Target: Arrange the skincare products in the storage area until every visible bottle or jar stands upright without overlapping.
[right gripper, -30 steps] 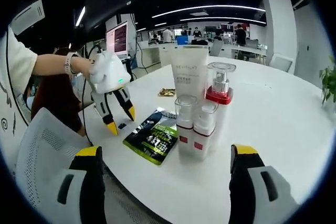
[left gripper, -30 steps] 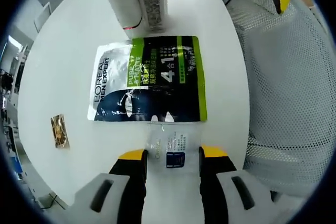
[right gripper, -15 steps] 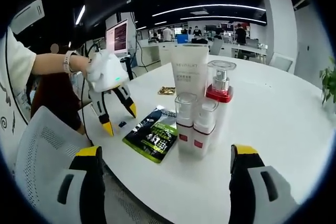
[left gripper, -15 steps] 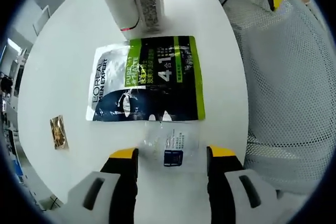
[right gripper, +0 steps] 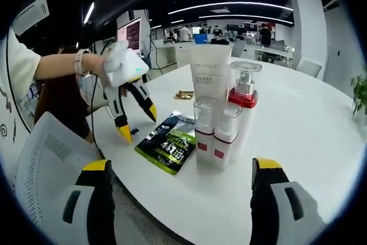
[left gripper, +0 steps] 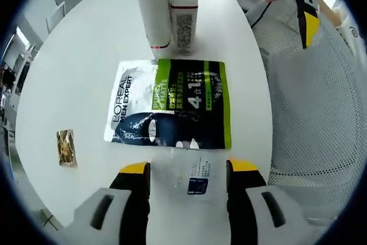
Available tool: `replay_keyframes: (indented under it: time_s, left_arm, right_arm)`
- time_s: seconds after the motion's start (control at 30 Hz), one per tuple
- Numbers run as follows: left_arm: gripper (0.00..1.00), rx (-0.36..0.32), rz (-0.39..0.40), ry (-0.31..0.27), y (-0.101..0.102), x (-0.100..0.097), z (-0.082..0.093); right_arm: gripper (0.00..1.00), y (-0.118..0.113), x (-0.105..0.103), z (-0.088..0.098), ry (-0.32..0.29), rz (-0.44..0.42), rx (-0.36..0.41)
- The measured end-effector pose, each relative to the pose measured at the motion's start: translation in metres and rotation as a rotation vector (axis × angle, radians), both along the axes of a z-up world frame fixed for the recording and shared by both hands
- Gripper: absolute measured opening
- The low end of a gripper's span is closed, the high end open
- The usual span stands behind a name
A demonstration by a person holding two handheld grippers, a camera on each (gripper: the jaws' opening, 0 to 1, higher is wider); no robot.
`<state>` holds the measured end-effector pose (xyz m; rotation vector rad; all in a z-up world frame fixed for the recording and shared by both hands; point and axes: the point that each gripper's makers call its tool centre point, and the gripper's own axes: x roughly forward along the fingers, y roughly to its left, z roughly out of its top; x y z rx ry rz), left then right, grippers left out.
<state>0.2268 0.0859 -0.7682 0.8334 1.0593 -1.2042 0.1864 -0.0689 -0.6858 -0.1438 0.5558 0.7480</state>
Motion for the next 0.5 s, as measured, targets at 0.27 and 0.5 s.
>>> replay_keyframes:
  time_s: [0.27,0.5]
  left_arm:
    - [0.49,-0.015,0.003,0.020,-0.008,0.008,-0.003]
    - [0.48,-0.024,0.005,0.017,-0.012,0.014,-0.002]
  right_arm:
    - [1.00,-0.001,-0.001,-0.004,0.007,0.004,-0.020]
    - [1.00,-0.002,-0.003,-0.009,0.021,0.016,-0.045]
